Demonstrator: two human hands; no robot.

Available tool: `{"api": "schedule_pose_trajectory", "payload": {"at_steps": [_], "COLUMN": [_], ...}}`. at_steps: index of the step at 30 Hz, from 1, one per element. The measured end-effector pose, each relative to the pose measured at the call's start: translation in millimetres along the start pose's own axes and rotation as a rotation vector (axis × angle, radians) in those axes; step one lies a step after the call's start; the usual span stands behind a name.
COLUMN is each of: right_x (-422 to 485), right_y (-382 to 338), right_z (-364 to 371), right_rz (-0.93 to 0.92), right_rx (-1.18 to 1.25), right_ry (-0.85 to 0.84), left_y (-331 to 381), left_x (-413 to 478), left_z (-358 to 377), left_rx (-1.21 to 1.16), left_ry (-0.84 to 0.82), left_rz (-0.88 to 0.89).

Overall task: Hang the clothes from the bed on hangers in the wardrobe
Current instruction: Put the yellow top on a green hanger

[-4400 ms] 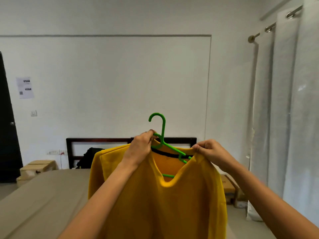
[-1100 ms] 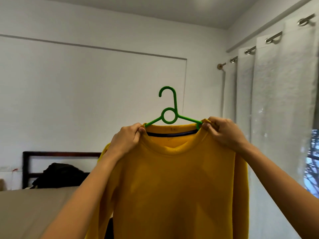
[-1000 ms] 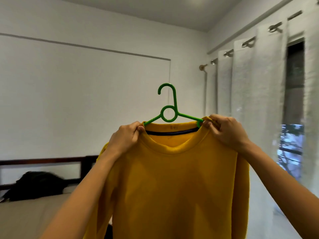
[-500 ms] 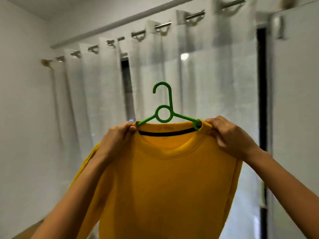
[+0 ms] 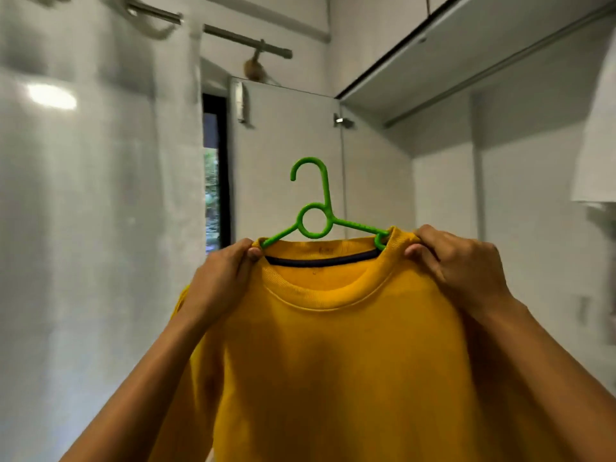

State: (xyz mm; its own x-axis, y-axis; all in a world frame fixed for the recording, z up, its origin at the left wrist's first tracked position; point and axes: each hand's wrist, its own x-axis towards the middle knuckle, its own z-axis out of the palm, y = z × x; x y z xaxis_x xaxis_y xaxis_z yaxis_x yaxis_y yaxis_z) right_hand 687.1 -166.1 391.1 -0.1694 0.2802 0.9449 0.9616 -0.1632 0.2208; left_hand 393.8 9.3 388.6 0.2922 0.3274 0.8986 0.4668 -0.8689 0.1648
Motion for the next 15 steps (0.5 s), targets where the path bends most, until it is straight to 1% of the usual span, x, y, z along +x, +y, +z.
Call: {"api": "schedule_pose_trajectory", "payload": {"at_steps": [4, 8, 11, 13, 15], "right_x": [-3.7, -2.7, 5.1, 13.2, 23.5], "right_y": [74.6, 133.6, 170.0, 190.5, 212.5], "right_z": [2.1, 6.8, 11.0, 12.1, 13.2], "right_rz": [0.078, 0.039, 0.009, 0.029, 0.048], "right_rx": [-0.075, -0.258, -0.452, -0.589, -0.709], "right_ry": [-0.078, -0.162, -0.126, -0.098, -0.09], "left_y": [16.2, 31.5, 49.3, 64.5, 82.2], "left_x": [59.0, 109.0, 145.6, 176.0, 210.7], "left_z": [114.4, 218.9, 285.9, 323.9, 359.7], "left_rx": [-0.18, -0.396, -0.55, -0.635, -0.684], "left_ry": [-0.064, -0.111, -0.112, -0.124, -0.097], "left_rz": [0.061, 0.118, 0.207, 0.239, 0.284]}}
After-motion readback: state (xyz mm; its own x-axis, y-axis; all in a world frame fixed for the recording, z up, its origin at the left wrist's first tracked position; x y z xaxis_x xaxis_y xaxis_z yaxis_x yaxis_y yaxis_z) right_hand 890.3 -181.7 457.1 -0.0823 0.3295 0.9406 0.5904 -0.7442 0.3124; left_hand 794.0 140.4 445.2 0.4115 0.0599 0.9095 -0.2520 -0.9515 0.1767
